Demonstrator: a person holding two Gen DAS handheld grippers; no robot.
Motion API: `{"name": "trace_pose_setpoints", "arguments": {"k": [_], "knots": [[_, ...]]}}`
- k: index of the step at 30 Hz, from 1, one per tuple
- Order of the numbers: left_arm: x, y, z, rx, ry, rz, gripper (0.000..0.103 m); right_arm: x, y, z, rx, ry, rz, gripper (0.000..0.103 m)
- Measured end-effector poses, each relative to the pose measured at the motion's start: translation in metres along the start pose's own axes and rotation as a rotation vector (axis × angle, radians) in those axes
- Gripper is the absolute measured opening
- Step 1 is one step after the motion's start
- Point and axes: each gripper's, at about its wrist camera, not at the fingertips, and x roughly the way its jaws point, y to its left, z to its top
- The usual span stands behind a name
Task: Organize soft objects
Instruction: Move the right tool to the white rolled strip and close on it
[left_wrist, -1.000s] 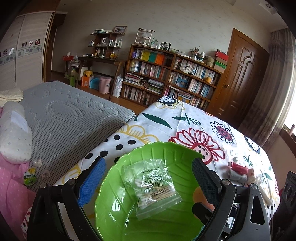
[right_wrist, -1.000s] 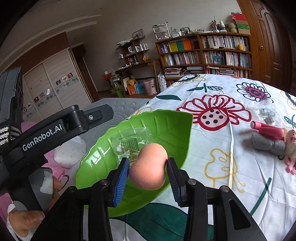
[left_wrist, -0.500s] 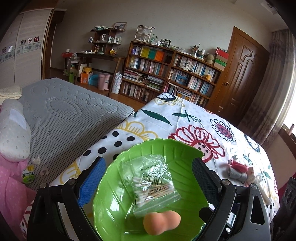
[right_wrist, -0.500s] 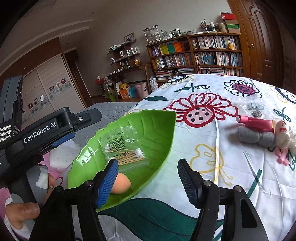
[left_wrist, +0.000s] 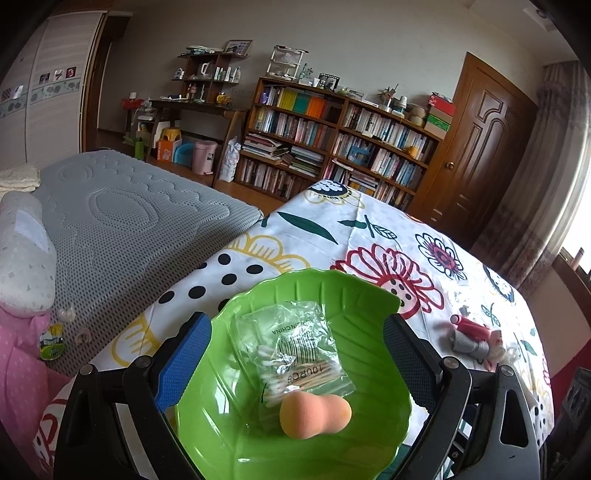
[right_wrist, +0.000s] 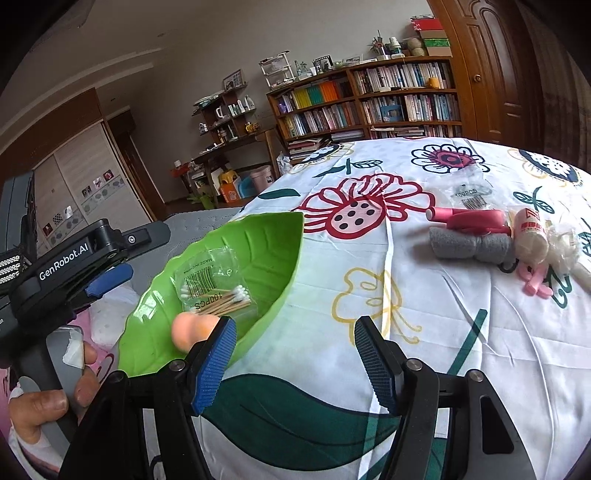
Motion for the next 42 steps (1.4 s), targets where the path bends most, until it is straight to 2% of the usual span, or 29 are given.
{"name": "trace_pose_setpoints", "arguments": {"k": [10, 26, 33, 42], "knots": [[0.005, -0.015, -0.008, 0.032, 0.028, -0.022, 0.095, -0.013, -0.032, -0.007, 0.055, -0.005, -0.068, 0.071], [0.016, -0.068, -0.026, 0.144, 0.084, -0.092, 0.095, -0.066, -0.123, -0.015, 0.171, -0.057, -0.279, 0.071], [0.019, -0.097, -0.032, 0.211, 0.101, -0.12, 0.095, -0.087, -0.161, -0.01, 0.182, -0.076, -0.366, 0.071], [0.028, -0.128, -0.043, 0.288, 0.123, -0.124, 0.095, -0.095, -0.197, 0.003, 0.137, -0.067, -0.424, 0.071]]}}
